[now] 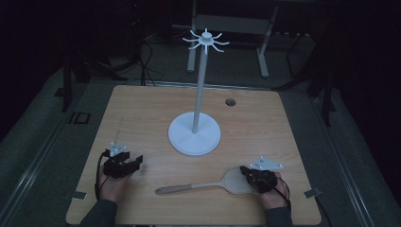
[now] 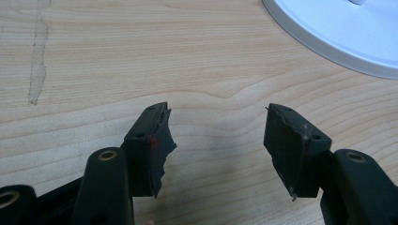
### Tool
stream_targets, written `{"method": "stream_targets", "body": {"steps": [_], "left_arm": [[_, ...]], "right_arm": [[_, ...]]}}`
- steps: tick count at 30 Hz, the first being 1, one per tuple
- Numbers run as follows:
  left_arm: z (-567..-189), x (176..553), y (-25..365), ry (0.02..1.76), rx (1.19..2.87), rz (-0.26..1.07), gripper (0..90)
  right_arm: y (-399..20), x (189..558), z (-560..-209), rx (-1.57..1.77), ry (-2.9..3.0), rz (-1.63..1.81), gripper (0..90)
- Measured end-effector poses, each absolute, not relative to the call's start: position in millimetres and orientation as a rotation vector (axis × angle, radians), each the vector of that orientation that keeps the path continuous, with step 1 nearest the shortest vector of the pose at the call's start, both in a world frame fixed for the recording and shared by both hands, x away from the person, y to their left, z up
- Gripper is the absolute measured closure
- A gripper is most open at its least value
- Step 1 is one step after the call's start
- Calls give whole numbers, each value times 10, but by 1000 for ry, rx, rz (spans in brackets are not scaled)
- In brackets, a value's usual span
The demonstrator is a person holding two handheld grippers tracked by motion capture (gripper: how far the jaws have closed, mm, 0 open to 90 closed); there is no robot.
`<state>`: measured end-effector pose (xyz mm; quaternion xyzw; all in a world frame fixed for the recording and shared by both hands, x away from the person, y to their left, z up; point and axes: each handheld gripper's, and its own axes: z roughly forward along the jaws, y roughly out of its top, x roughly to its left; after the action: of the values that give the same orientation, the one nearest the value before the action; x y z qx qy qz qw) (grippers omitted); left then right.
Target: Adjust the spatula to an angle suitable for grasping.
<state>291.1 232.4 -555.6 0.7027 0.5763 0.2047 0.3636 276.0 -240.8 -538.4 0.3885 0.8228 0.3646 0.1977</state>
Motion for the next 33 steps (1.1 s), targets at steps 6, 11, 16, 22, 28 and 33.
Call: {"method": "stream_targets", "body": {"steps": [6,11,16,22,28,33], "left_arm": [[-5557,2911,2320,1483,1811,528,415],[-5559,2913,2320,1485,1812,526,415],[-5560,2913,2319,1488,1811,526,415],[-5561,2914,2316,1488,1815,526,415],[-5562,2914,2316,1488,1814,526,415],[-5563,2915,2313,1489,1815,526,415]], "right_arm": [[-2419,2717,-5388,1084,2313,1012,900],[-2408,2671,-5382,1076,2321,998,900],[-2415,2620,-5386,1075,2335,998,900],[-2426,2574,-5399,1077,2353,987,900],[-2407,2547,-5425,1070,2382,947,900],[-2375,2488,-5433,1056,2410,927,900]]}}
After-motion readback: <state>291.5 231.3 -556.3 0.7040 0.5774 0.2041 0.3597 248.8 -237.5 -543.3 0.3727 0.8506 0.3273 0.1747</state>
